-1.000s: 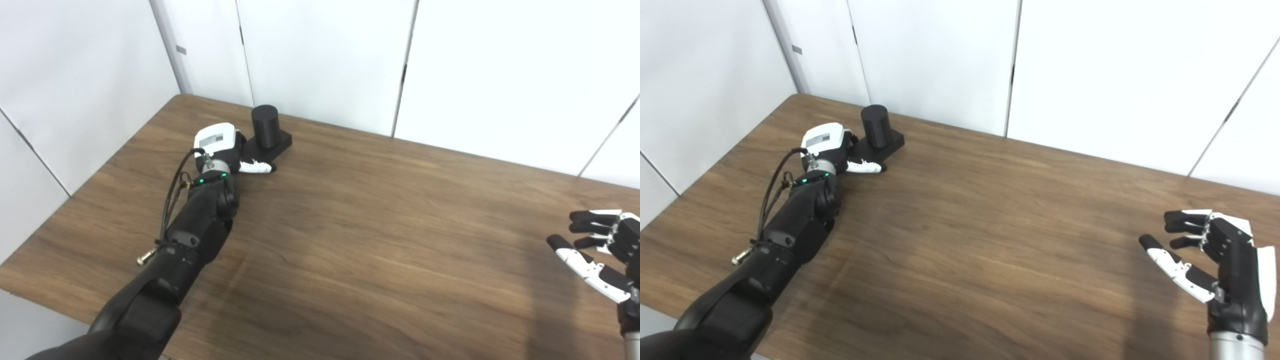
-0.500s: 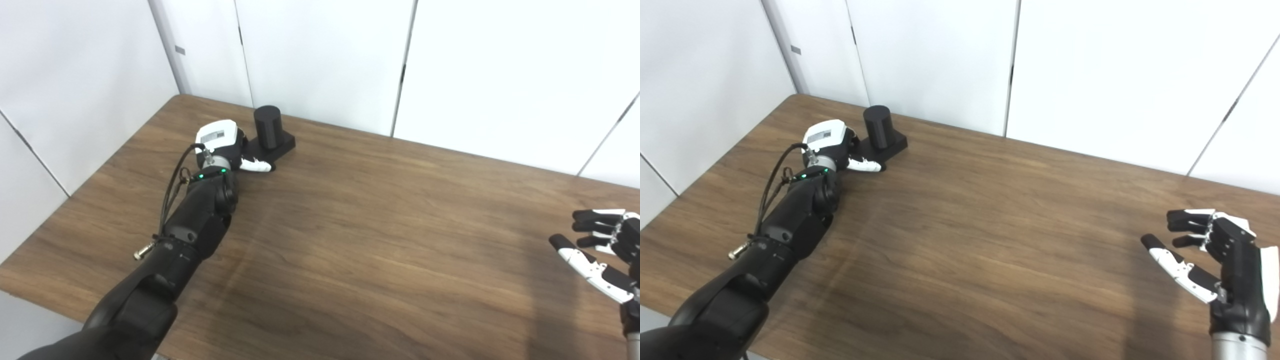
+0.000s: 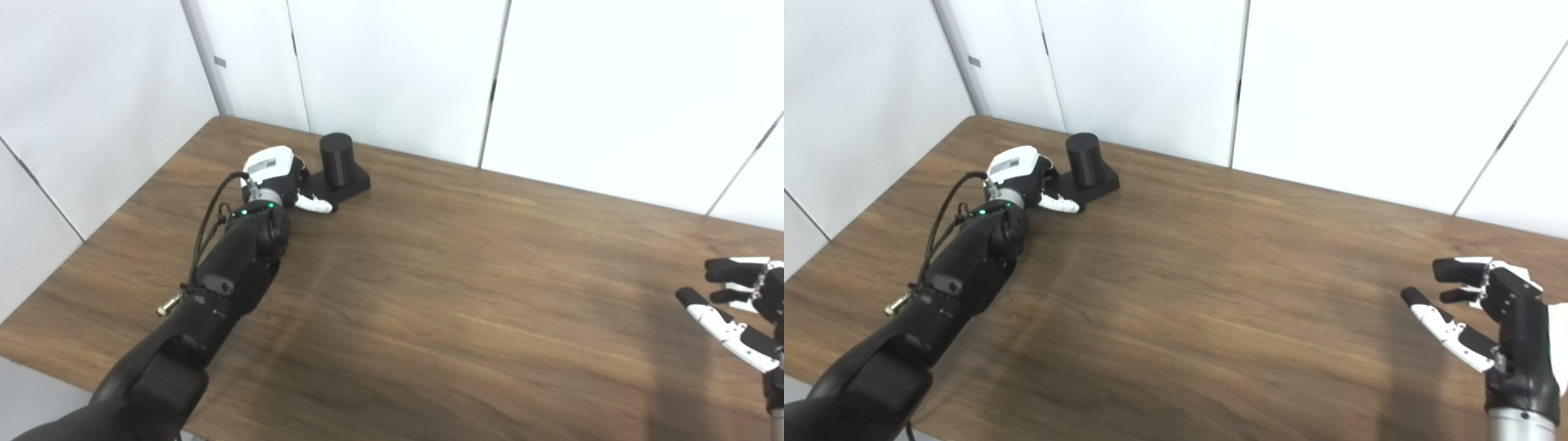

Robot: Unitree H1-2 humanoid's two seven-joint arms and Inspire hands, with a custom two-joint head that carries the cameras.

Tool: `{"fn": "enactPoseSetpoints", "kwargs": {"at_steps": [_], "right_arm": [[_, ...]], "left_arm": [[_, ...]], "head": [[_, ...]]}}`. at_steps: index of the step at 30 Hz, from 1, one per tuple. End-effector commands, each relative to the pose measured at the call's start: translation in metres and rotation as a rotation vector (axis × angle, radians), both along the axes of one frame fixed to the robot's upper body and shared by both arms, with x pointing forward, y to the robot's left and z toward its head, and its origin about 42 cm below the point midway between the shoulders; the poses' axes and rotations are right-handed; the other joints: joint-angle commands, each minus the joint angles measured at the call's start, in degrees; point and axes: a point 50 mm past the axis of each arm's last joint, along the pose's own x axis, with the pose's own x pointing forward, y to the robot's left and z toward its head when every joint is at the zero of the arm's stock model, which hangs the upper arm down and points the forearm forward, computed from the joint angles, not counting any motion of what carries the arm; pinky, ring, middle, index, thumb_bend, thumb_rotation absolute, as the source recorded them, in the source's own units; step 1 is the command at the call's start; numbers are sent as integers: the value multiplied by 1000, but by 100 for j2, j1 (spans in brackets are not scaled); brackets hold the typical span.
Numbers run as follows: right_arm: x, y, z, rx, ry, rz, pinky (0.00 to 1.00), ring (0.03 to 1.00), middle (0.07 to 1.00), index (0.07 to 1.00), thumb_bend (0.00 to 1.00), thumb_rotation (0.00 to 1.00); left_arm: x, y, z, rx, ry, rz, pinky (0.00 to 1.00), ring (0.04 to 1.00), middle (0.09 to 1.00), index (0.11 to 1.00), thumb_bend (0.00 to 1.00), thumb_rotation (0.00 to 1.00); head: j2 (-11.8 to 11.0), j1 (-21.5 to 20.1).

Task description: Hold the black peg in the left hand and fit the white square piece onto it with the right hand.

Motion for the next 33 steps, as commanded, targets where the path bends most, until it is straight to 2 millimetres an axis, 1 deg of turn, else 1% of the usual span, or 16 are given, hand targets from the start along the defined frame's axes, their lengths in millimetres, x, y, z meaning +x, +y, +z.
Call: {"fn": "enactPoseSetpoints", "kwargs": {"at_steps": [1,3,12,15,18,22,29,33], "right_arm": [[2,-1,17,-14,-68,6,475,603,601,485,492,115],[2,-1,17,-13,-71,8,464,585,598,485,492,115],[4,0,17,-19,-76,13,458,586,596,485,492,115],[4,1,16,-9,-71,13,465,585,604,485,491,116],[4,1,15,-14,-69,10,461,581,604,486,492,116],[4,2,15,-18,-68,16,460,582,599,485,492,116],[4,3,15,-22,-63,10,467,598,603,485,492,115],[4,3,14,-23,-67,7,462,584,600,485,492,115]], "left_arm": [[1,4,6,8,19,-27,799,879,827,491,523,68],[1,4,5,3,22,-39,819,888,834,488,524,62],[1,1,3,2,59,-137,871,918,859,488,522,59],[0,-2,2,3,80,-216,879,927,863,489,522,55],[0,-6,0,22,98,-277,871,912,854,488,522,54],[-2,-14,-3,6,114,-354,866,903,850,488,522,53],[-6,-29,-1,-129,146,-531,895,939,863,487,521,50],[-9,-42,0,-148,160,-643,832,920,858,487,520,52]], "head": [[7,2],[7,2],[13,-9],[15,-38],[18,-54],[25,-99],[30,-166],[45,-206]]}}
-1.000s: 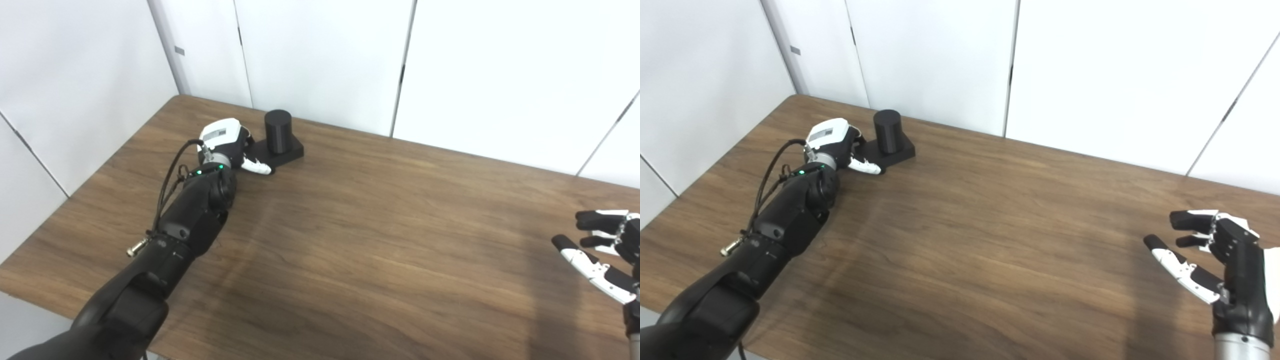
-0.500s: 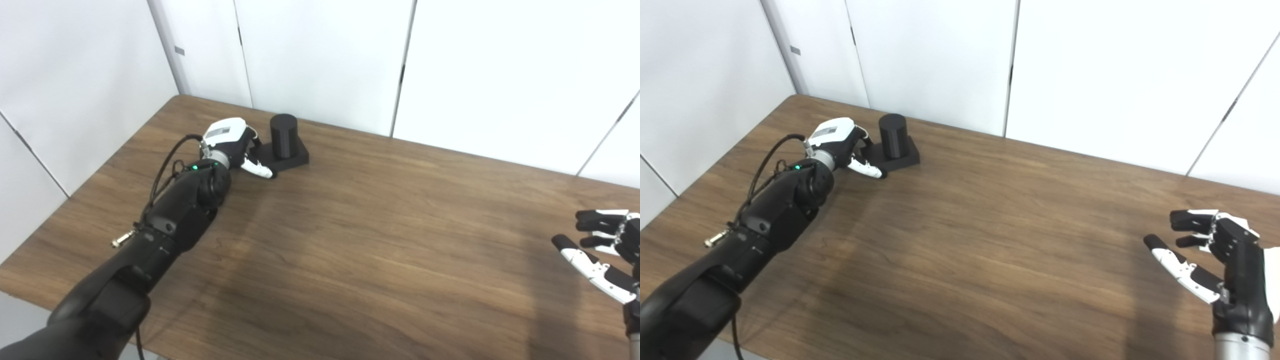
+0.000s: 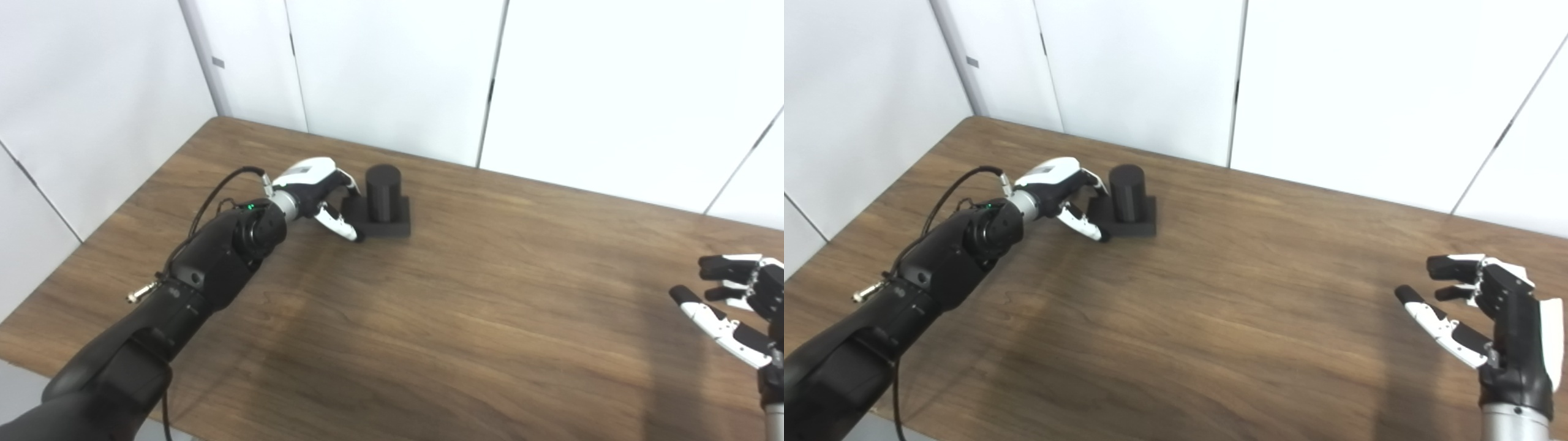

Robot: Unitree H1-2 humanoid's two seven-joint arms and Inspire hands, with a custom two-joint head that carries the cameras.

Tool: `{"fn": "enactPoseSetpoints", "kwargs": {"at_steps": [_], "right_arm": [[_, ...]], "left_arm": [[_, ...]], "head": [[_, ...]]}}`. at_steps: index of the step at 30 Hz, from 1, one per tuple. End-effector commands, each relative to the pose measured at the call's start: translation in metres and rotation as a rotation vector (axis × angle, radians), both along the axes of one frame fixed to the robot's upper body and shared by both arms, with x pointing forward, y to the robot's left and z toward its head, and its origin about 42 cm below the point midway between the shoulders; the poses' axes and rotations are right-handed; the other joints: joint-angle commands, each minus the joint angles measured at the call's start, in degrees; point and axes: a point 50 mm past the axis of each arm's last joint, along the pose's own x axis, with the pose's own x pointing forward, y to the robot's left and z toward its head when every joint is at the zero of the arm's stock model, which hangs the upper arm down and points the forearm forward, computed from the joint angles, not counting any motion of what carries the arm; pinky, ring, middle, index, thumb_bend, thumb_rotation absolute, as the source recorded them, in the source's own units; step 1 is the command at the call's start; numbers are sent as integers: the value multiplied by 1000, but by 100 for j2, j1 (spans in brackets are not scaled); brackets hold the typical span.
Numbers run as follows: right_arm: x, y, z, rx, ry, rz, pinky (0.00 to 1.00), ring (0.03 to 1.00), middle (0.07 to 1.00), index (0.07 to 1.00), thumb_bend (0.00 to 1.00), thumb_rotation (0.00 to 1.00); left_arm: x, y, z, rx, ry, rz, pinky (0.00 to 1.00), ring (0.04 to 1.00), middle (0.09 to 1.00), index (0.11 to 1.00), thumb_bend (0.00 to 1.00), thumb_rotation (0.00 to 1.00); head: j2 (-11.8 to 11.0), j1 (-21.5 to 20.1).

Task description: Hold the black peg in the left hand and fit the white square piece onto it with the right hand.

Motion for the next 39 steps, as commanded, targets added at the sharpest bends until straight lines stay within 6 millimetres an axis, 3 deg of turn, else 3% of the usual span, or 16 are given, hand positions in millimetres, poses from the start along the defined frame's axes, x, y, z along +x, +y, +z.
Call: {"fn": "enactPoseSetpoints", "kwargs": {"at_steps": [1,21,39], "right_arm": [[4,2,14,-12,-67,6,463,586,601,486,492,115],[7,0,9,-26,-95,8,467,582,606,487,492,116],[8,2,7,-32,-95,1,453,556,612,487,491,118]], "left_arm": [[-5,-18,-7,-19,57,-123,823,914,853,487,520,52],[-31,-94,0,13,28,-519,802,917,847,488,522,57],[-64,-144,-24,66,59,-759,776,918,867,491,523,61]], "head": [[4,-22],[61,-336],[202,-766]]}}
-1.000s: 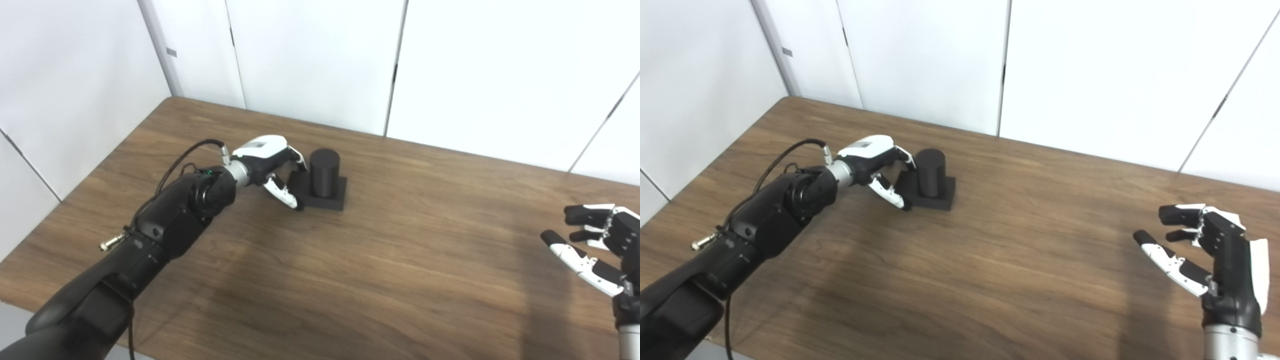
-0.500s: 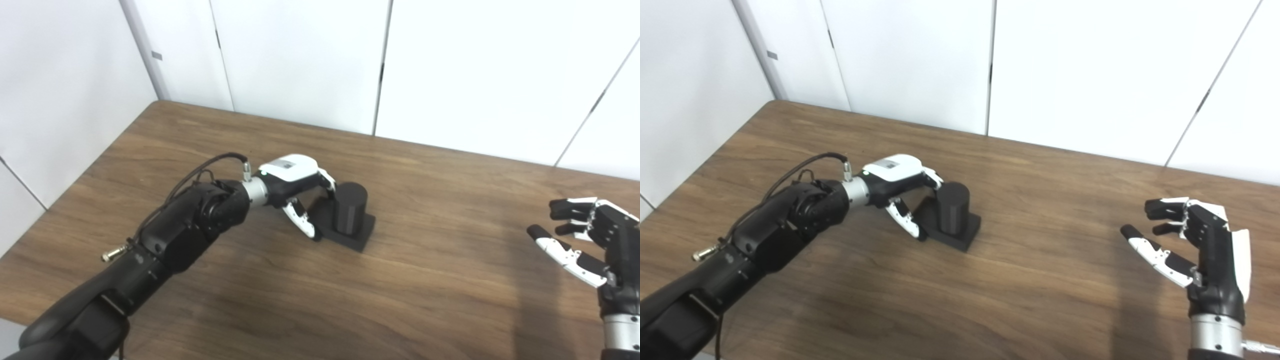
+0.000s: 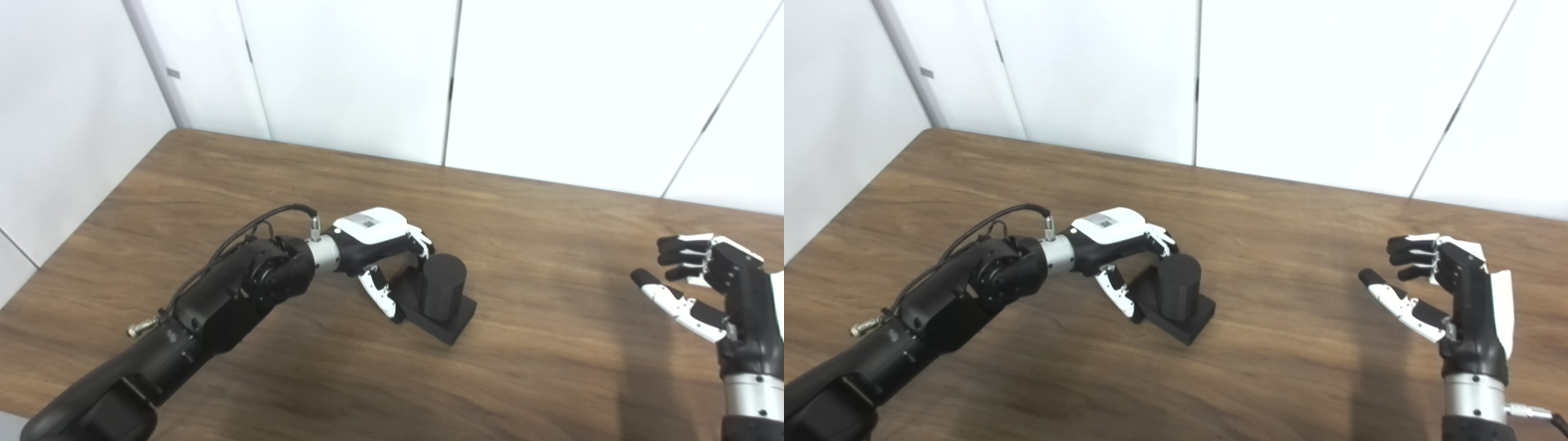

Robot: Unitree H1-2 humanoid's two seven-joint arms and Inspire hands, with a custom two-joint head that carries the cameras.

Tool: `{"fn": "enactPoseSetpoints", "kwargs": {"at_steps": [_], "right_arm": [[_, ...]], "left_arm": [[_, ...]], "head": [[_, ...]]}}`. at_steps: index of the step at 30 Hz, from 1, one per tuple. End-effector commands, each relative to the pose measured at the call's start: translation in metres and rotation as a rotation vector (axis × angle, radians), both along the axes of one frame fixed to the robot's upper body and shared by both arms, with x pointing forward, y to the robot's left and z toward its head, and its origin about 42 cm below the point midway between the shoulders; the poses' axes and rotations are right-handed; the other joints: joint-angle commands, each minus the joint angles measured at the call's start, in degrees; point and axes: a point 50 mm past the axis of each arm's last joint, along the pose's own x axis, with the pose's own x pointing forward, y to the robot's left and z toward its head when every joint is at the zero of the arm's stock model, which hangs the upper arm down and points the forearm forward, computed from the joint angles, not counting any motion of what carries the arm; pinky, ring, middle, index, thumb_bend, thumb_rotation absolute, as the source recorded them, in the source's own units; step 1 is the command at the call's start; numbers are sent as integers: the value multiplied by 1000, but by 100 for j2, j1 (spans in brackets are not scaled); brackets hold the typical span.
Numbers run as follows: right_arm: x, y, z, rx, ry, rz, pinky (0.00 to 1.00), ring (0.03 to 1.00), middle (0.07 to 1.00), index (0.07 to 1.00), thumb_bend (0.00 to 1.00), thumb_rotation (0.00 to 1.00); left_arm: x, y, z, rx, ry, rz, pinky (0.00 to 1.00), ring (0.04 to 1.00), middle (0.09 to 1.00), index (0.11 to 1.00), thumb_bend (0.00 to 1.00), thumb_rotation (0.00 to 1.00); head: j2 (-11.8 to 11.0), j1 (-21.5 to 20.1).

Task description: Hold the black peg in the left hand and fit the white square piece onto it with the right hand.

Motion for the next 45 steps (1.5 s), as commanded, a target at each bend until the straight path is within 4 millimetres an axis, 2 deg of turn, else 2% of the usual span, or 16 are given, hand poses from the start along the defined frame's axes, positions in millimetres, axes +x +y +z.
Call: {"fn": "enactPoseSetpoints", "kwargs": {"at_steps": [1,6,10,14,17,25,27,31,33,34,39,45], "right_arm": [[5,3,12,-16,-76,12,454,559,612,487,492,119],[7,5,10,-2,-85,23,462,564,606,487,492,117],[8,8,9,10,-83,21,459,553,608,487,492,119],[13,9,17,-24,-110,35,454,558,606,488,494,126],[19,1,34,-121,-96,63,453,572,614,490,496,132],[30,-24,68,-361,18,138,508,639,714,496,508,139],[35,-33,80,-473,52,125,554,678,742,692,686,148],[47,-51,105,-717,107,85,569,714,779,753,752,132],[52,-55,113,-804,133,69,579,738,804,770,791,87],[57,-58,118,-874,143,55,582,742,811,778,788,103],[89,-68,129,-1094,209,3,638,797,829,775,810,84],[118,-74,133,-1197,310,-8,710,915,914,807,837,118]], "left_arm": [[-24,-29,-27,63,60,-167,786,912,862,491,524,62],[-29,-37,-33,144,18,-234,838,910,855,491,522,66],[-30,-37,-37,175,1,-252,831,910,850,491,522,66],[-31,-32,-39,182,-7,-259,829,899,834,490,524,65],[-30,-25,-42,179,-15,-261,825,893,831,490,524,63],[-32,-8,-46,162,-26,-270,801,890,823,490,524,58],[-33,-4,-44,170,-25,-273,810,895,831,490,524,58],[-35,2,-44,179,-27,-271,813,892,835,491,524,59],[-35,5,-45,179,-24,-268,813,885,833,491,523,58],[-35,7,-46,171,-26,-268,814,884,833,491,523,58],[-36,14,-50,162,-30,-265,788,844,814,489,523,55],[-37,17,-50,186,-39,-270,787,838,815,490,523,58]], "head": [[8,-18],[41,-234],[20,-664],[-51,-1326],[-164,-1699],[-391,-2409],[-425,-2488],[-593,-2839],[-674,-2993],[-746,-3116],[-843,-3297],[-903,-3339]]}}
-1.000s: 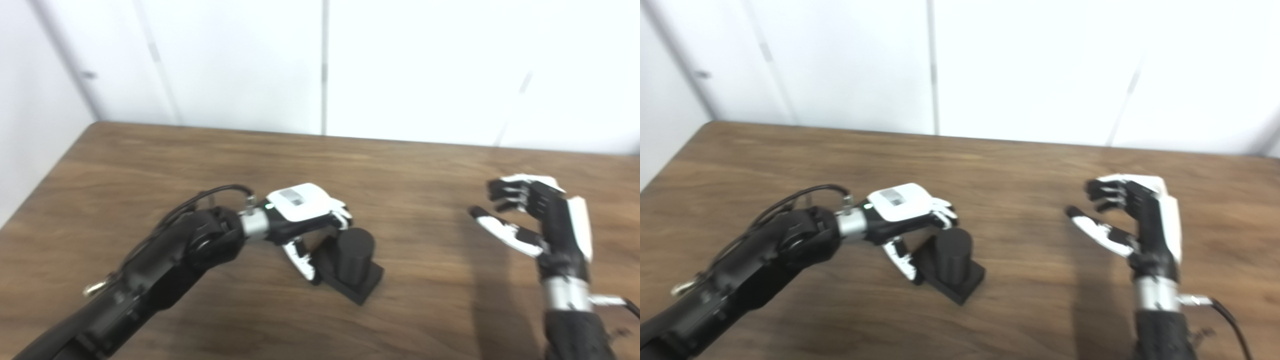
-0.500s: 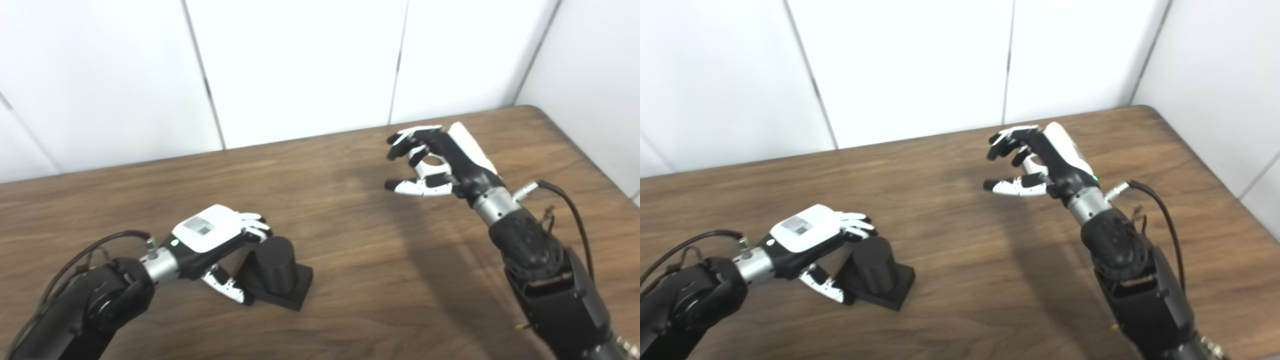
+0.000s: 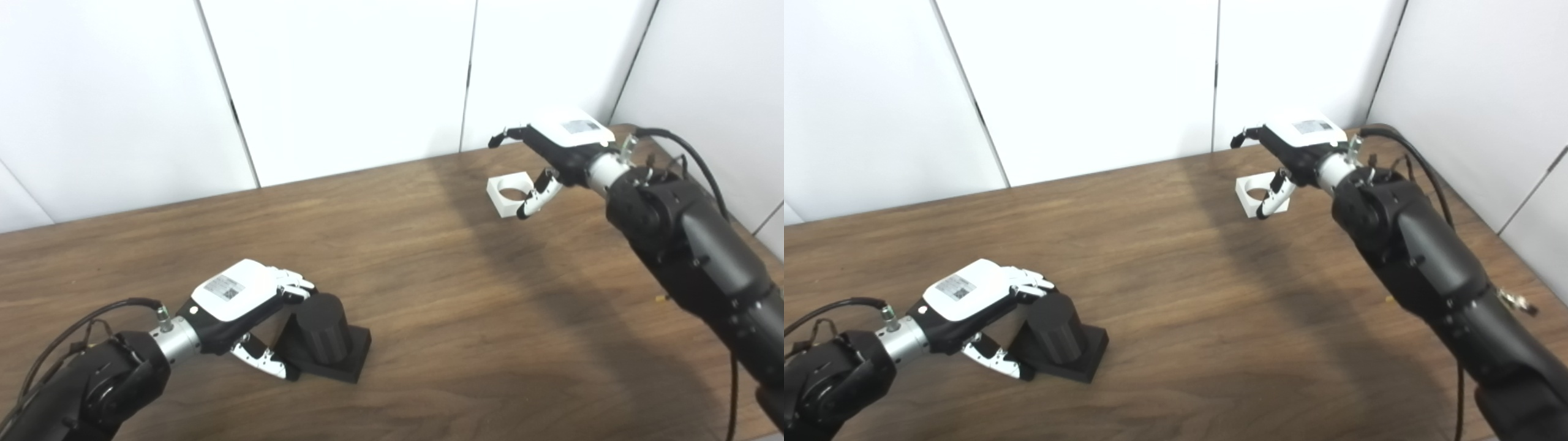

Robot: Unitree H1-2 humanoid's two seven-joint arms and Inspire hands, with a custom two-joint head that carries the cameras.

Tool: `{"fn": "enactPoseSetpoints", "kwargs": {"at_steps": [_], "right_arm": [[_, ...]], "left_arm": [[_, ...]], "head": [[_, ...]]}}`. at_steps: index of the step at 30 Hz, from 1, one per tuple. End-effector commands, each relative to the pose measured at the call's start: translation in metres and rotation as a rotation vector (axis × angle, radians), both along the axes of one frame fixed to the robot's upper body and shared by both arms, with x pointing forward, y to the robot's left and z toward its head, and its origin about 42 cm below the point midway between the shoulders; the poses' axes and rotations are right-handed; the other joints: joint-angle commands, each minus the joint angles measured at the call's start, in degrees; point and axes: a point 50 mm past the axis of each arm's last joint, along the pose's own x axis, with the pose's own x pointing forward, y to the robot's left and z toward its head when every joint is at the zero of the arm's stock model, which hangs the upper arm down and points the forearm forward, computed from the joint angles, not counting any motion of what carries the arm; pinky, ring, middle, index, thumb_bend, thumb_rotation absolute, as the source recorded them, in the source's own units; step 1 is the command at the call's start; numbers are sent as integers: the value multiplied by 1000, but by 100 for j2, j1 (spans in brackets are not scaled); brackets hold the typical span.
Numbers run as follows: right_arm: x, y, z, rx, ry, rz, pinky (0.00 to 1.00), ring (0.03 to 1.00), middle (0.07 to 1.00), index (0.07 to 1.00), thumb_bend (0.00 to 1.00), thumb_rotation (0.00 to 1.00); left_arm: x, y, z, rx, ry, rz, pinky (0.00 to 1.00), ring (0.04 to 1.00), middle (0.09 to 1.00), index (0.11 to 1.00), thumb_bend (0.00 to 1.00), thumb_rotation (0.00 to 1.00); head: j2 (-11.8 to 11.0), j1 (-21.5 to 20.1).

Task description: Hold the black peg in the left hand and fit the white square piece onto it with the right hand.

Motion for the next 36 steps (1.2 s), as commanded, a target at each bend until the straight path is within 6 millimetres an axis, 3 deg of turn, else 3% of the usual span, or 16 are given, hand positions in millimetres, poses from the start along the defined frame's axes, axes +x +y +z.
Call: {"fn": "enactPoseSetpoints", "kwargs": {"at_steps": [1,16,29,36], "right_arm": [[13,-7,32,-74,-56,-16,738,933,930,820,840,126],[59,-14,32,-168,81,-104,840,948,951,894,904,127],[76,-11,16,-243,183,-187,896,952,966,912,884,126],[83,-12,3,-272,206,-224,892,937,954,902,886,177]], "left_arm": [[-20,22,-38,197,97,-28,791,840,817,490,523,58],[-23,26,-37,196,97,-24,803,847,824,491,522,58],[-25,25,-37,206,94,-30,801,845,825,491,523,59],[-27,26,-37,199,92,-27,793,841,819,491,523,59]], "head": [[-5,0],[-7,-3],[3,31],[16,80]]}}
